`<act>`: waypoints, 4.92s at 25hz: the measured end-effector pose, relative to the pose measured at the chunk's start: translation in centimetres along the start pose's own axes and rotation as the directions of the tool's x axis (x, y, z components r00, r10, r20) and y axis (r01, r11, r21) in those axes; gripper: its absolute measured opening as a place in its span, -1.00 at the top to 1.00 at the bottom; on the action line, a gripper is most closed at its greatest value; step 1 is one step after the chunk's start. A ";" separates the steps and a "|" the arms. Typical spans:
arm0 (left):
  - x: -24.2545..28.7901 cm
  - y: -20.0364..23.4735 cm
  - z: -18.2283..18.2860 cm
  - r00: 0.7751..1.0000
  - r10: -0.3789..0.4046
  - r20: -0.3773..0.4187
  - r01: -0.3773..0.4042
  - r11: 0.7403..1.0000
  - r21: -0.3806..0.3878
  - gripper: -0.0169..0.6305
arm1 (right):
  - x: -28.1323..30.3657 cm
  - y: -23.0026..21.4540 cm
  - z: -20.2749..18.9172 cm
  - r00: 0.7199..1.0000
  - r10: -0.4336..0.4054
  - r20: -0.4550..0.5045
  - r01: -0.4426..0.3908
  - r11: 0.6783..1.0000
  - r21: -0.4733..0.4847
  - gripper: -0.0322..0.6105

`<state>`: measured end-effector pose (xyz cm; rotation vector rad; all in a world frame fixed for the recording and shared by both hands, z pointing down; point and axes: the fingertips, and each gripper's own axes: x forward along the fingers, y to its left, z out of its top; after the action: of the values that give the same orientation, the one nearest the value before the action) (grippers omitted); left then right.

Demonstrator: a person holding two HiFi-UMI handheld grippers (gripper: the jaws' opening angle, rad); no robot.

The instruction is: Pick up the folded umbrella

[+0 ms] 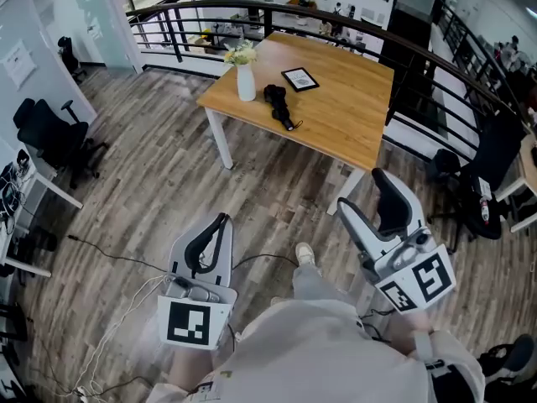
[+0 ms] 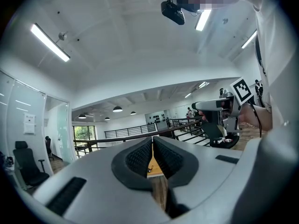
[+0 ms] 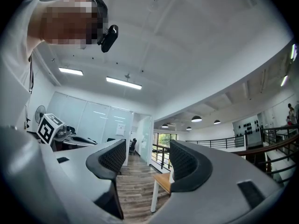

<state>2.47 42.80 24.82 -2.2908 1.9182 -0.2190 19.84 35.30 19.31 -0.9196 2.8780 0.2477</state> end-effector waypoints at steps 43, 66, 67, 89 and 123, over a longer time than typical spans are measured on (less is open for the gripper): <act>50.9 16.1 -7.7 0.972 0.055 -0.228 -0.050 0.998 0.029 0.87 | 39.4 -36.3 -21.2 0.968 0.174 -0.179 -0.143 0.974 0.178 -0.04; 66.5 25.6 -12.3 0.905 -0.366 -0.218 0.377 0.926 0.009 0.87 | 51.8 -40.1 -26.6 0.957 -0.114 -0.268 0.170 0.966 0.197 -0.05; 66.9 26.2 -12.5 0.899 -0.381 -0.215 0.391 0.920 0.004 0.87 | 52.4 -40.0 -26.7 0.953 -0.128 -0.275 0.186 0.963 0.195 -0.05; 71.1 30.2 -22.0 0.825 -0.494 -0.275 0.484 0.868 -0.108 0.88 | 59.8 -39.5 -38.9 0.826 -0.091 -0.557 0.236 0.952 0.194 -0.15; 69.3 27.6 -39.0 0.638 -0.550 -0.540 0.432 0.835 -0.340 0.87 | 54.5 -36.2 -72.6 0.244 0.044 -0.969 0.327 0.937 0.125 -0.16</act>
<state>-20.03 -30.92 58.59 -3.1293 1.4750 -1.0289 -7.20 -38.28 77.72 -1.7109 3.5508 -1.2769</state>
